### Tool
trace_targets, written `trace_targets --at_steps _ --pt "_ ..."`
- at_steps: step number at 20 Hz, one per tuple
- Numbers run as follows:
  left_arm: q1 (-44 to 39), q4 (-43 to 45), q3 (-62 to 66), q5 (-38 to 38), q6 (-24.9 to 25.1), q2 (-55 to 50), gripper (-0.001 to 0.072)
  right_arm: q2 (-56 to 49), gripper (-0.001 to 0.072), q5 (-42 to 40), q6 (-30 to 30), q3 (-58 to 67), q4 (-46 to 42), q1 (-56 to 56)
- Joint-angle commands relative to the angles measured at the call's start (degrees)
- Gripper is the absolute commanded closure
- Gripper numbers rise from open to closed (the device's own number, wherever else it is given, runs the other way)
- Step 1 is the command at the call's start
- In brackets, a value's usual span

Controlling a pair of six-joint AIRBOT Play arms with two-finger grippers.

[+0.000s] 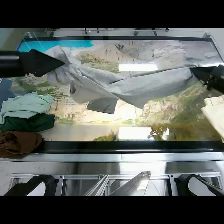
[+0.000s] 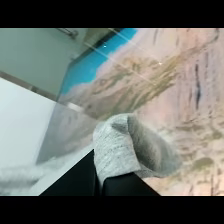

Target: Fold the shirts.

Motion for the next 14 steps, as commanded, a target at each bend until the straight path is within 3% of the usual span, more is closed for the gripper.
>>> trace_targets --at_steps 1,4,5,6,8,9,12,14 --pt "-0.6 0.6 -10.6 -7.9 1.9 3.8 0.0694 -11.0 0.0695 -5.5 -2.7 5.4 -2.4 4.6" --pt "-4.7 0.6 -19.9 -12.2 3.1 -1.8 0.0693 -20.0 0.0689 -10.0 -5.6 5.4 -2.4 8.0" --pt "-5.9 0.6 -22.4 -12.4 3.1 -4.3 0.0694 -22.3 0.0489 -9.7 -5.6 5.5 -2.4 8.1" --pt "-6.3 0.6 -24.0 -12.2 3.1 -6.5 0.0671 -23.5 0.0241 -9.4 -5.5 5.5 -2.4 7.7" --pt "-5.4 0.6 -24.0 -9.4 3.0 -10.8 0.0041 -23.3 0.0224 -7.0 -5.5 5.6 -3.5 4.6" --pt "-3.6 0.6 -23.0 -6.6 3.0 -12.4 -0.0012 -22.4 0.0224 -5.0 -4.7 5.6 -3.8 2.1" --pt "2.6 0.4 -19.9 2.5 1.5 -15.3 -0.0012 -19.3 0.0225 2.1 1.8 5.6 -10.6 -4.4" --pt "6.0 0.6 -20.3 3.8 1.3 -15.3 -0.0012 -18.1 0.0226 7.0 7.3 4.9 -19.7 -5.7"
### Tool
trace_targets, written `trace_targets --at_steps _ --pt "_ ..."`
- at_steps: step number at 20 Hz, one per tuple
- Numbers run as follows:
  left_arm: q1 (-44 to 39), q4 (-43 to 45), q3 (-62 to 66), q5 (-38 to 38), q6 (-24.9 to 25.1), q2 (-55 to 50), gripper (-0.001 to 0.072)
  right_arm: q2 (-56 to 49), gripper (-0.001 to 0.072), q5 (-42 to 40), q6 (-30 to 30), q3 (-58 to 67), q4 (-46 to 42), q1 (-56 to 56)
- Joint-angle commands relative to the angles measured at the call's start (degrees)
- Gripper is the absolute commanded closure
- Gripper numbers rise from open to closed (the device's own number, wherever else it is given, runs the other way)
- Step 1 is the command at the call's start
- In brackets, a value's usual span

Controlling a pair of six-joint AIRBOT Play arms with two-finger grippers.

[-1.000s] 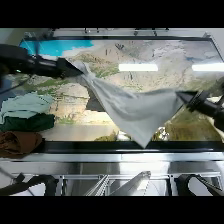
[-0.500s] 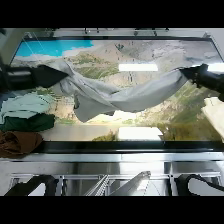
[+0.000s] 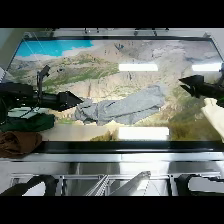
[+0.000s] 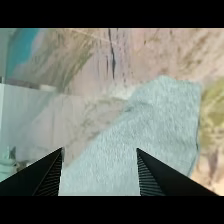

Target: Fold the shirts.

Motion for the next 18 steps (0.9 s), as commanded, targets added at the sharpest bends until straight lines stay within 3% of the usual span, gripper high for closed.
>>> trace_targets --at_steps 1,3,7,10,16,17,18 --pt "5.6 0.1 -0.7 4.9 -0.7 -1.7 -0.0012 2.0 0.0228 7.6 8.9 -2.6 -13.1 -2.6" --pt "7.7 0.2 -3.7 2.3 -0.7 -1.9 -0.0012 3.2 0.0295 6.1 9.5 -10.0 -13.8 -0.9" --pt "7.8 0.1 -4.2 0.5 0.0 -7.3 0.0007 3.7 0.0292 -0.9 9.1 -22.2 -13.4 6.9" --pt "5.0 -0.1 0.8 1.9 0.4 -13.6 0.0006 3.7 0.0294 -7.7 12.2 -23.7 -12.3 15.8" --pt "1.7 -0.4 8.2 4.7 0.3 -19.0 0.0007 0.9 0.0295 -18.8 11.9 -23.4 -0.6 28.2" --pt "1.7 -0.3 8.5 4.7 0.3 -19.2 0.0006 -0.4 0.0324 -18.8 10.3 -22.9 1.5 28.9" --pt "1.7 -0.3 8.4 4.0 0.3 -19.1 0.0006 -1.6 0.0424 -18.4 8.3 -22.3 4.0 29.4"
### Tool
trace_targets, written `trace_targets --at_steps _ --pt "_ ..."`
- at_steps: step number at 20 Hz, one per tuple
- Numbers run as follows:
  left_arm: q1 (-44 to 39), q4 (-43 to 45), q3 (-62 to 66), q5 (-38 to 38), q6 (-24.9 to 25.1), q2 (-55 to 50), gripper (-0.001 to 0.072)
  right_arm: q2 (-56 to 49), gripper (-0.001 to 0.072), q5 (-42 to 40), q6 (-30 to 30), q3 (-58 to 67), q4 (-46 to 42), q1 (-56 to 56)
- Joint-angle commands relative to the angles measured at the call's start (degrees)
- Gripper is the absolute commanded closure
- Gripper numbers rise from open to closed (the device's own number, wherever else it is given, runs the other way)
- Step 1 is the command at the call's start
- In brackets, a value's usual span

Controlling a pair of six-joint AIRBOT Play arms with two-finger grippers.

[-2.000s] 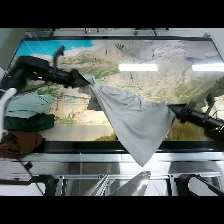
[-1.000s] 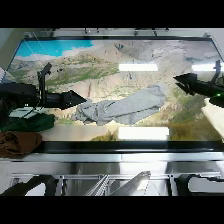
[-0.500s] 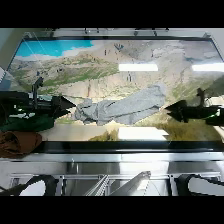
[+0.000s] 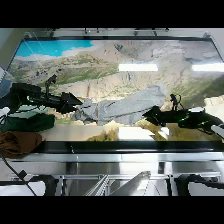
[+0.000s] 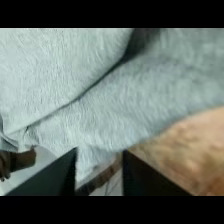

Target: Fold the shirts.

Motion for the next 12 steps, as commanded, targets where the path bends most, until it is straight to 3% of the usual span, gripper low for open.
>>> trace_targets --at_steps 1,3,4,7,8,9,12 --pt "-0.6 0.0 1.3 -0.9 0.0 -1.2 0.0007 -3.3 0.0499 -3.0 -3.9 1.0 7.6 3.7" --pt "-0.9 0.2 1.2 -1.5 0.0 -1.3 0.0007 -3.1 0.0676 -0.9 -6.5 1.6 9.3 3.7" --pt "-1.4 0.3 1.3 -1.9 0.0 -1.3 0.0006 -2.5 0.0695 0.1 -6.8 1.7 9.0 3.7" --pt "-4.0 0.5 1.3 -1.9 0.0 -1.3 0.0009 0.8 0.0695 0.9 -6.8 1.7 8.6 3.5" --pt "-4.7 1.2 1.3 -2.1 0.0 -1.3 0.0067 2.3 0.0695 0.9 -6.8 1.7 8.6 3.5" --pt "-5.5 3.3 1.3 -2.1 -0.1 -1.3 0.0182 3.6 0.0695 0.9 -6.6 1.7 8.6 3.4" --pt "-6.9 14.6 1.3 -1.1 -6.2 -1.3 0.0183 6.1 0.0695 1.0 -6.2 1.7 8.5 3.0"
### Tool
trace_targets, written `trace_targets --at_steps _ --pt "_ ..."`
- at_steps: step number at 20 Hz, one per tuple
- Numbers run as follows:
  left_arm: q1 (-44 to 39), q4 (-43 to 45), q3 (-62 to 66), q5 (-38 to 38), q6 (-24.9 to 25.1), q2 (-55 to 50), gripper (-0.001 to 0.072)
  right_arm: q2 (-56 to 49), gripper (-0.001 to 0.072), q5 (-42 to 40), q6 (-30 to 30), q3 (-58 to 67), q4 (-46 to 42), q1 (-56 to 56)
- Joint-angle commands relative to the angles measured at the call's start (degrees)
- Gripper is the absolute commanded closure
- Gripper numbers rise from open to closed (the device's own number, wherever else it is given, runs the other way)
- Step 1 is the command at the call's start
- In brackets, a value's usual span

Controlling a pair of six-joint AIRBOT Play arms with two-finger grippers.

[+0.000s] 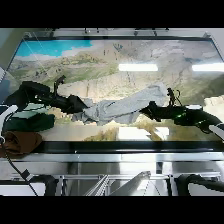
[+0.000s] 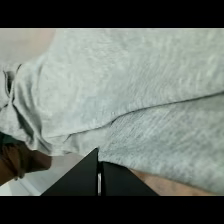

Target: Fold the shirts.

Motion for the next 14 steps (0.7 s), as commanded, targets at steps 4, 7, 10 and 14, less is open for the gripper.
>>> trace_targets --at_steps 4,7,10,14 --pt "-1.5 12.3 0.1 -1.5 -5.4 0.0 0.0688 3.1 0.0696 2.8 -0.4 0.1 0.5 -0.2" --pt "-3.3 10.0 0.1 -6.0 -5.4 0.0 0.0689 5.7 0.0695 4.8 -0.4 0.1 0.6 -0.2" --pt "-4.8 1.2 1.5 -4.5 -1.1 0.0 0.0689 12.5 0.0696 7.9 -0.3 0.1 0.5 -0.2" --pt "-5.2 0.2 2.4 -3.3 -0.4 3.7 0.0689 24.2 0.0696 7.8 3.0 0.1 0.5 -0.9"
